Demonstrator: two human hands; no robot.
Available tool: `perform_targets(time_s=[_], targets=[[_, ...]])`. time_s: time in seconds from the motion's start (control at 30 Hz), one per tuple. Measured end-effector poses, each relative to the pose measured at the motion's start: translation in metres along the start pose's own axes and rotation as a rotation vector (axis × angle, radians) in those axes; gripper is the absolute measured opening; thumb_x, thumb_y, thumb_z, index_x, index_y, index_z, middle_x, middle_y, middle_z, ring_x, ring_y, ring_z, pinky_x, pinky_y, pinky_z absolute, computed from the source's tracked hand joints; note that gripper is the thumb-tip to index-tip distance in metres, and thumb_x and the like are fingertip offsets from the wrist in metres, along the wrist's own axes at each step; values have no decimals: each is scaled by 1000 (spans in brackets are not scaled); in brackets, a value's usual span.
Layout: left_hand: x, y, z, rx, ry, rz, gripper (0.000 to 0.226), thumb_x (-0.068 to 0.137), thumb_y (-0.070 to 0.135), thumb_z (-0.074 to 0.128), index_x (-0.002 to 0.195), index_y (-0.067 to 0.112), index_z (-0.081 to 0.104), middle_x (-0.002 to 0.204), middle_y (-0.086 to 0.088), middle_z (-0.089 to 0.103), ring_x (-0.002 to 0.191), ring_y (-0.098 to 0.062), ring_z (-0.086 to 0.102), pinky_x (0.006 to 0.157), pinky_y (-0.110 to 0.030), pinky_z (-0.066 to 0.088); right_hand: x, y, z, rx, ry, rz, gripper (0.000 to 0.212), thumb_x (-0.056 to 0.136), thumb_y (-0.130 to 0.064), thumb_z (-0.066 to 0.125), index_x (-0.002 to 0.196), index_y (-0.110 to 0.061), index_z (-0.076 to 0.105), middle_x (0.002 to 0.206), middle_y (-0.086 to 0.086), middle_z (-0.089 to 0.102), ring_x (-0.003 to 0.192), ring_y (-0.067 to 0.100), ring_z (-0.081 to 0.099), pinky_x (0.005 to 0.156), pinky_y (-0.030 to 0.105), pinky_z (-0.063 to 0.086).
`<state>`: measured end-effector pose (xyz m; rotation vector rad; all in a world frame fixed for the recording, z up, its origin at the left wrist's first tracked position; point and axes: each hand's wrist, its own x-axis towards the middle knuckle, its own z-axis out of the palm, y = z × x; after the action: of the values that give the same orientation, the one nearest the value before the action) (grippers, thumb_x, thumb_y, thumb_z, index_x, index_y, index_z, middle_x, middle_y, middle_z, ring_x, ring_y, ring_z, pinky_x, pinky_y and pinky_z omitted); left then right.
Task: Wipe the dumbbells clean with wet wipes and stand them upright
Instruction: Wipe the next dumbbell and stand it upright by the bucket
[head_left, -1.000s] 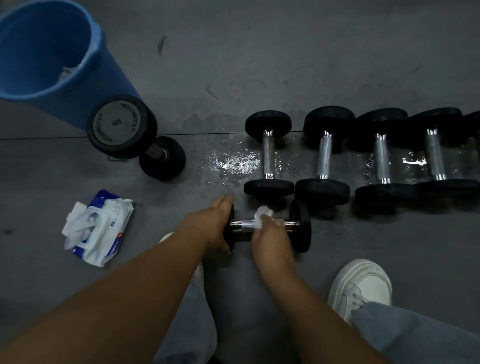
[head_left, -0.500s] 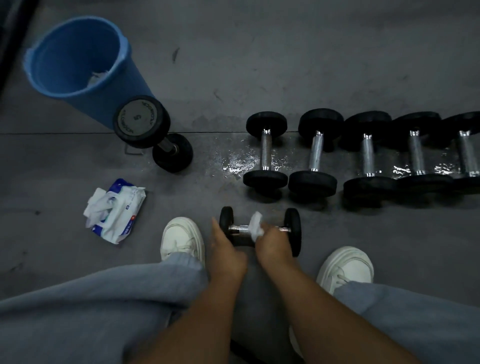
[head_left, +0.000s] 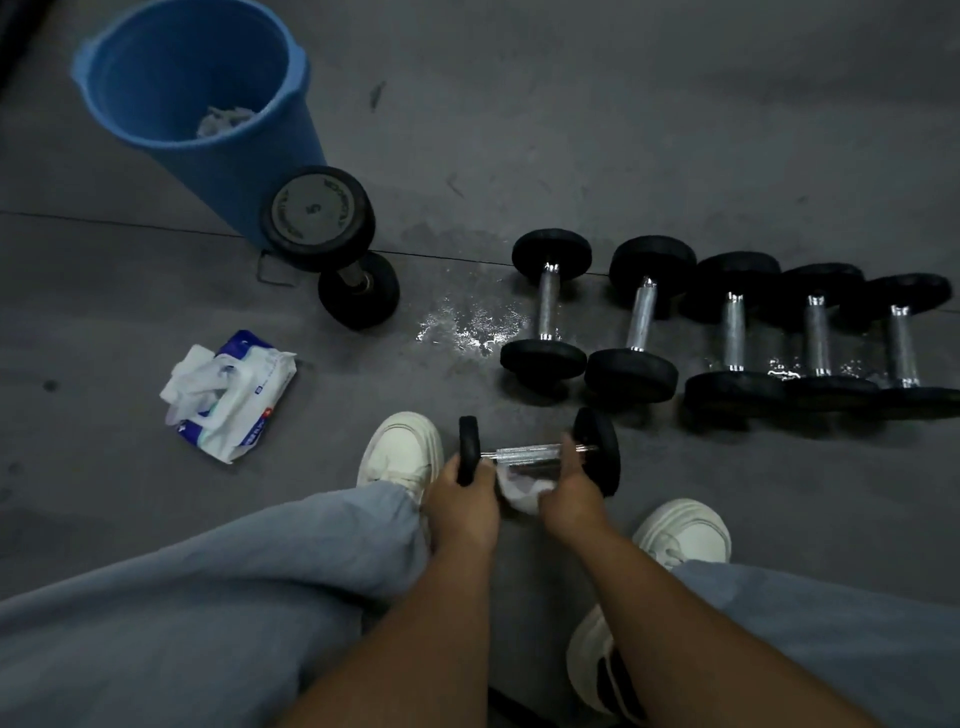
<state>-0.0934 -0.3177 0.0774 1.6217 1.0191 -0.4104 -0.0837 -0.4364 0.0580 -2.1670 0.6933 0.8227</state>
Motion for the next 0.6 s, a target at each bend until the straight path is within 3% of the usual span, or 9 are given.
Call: perform_targets(time_s=[0.1,0.17,0.23,0.27,0.33,0.4,0.47,0.53,0.6], targets=[[8,-3,11,-38,62,61,20,94,21,62,114,21,67,102,-2,70,100,-23,64,89,-33,48,3,-5,-6,-151,-130,-107,78,89,-12,56,152,-29,15,131,15,57,113,31,58,92,27,44],[16,-4,18,-66,67,79,29,96,24,60,123,17,65,109,-6,70,104,-25,64,90,-33,48,18,-7,-13,-99,13,-177,68,88,-6,54,149,-24,29,121,13,62,106,31,61,87,26,45],[25,-2,22,-60,77,101,35,98,32,55,130,19,61,117,-6,69,111,-26,61,93,-32,46,23,-14,-13,76,244,-137,51,86,0,48,134,-18,46,102,11,67,92,29,64,79,27,47],[29,-1,24,-48,82,102,37,100,34,52,134,21,59,123,-6,67,116,-26,59,95,-31,44,23,-19,-7,118,275,-130,40,86,1,46,121,-17,51,90,8,67,84,26,63,75,28,48],[33,5,25,-41,94,76,41,103,35,45,139,21,56,135,-5,61,125,-24,54,101,-28,39,18,-29,10,74,149,-155,23,88,0,46,101,-16,56,79,1,62,78,21,58,69,25,43],[35,7,24,-82,100,36,41,104,34,43,141,21,55,140,-3,58,128,-22,51,103,-27,37,19,-38,20,8,73,-278,16,89,-3,52,94,-13,64,83,4,65,80,21,59,67,25,39],[37,7,23,-120,101,36,40,103,32,45,139,20,56,139,-3,58,127,-21,52,105,-28,38,29,-41,15,17,239,-351,20,88,-2,54,102,-7,68,98,11,66,91,23,59,77,20,37],[37,8,22,-136,114,36,37,102,30,47,136,19,59,135,-2,61,123,-20,54,105,-31,40,33,-41,6,37,437,-247,31,86,1,53,114,-2,63,112,18,58,101,28,55,80,15,31],[35,11,22,-149,122,17,34,101,27,48,130,18,63,126,-2,65,111,-19,57,93,-28,42,30,-44,7,-71,303,-292,31,86,-1,54,116,0,60,115,20,52,103,31,53,85,20,34]])
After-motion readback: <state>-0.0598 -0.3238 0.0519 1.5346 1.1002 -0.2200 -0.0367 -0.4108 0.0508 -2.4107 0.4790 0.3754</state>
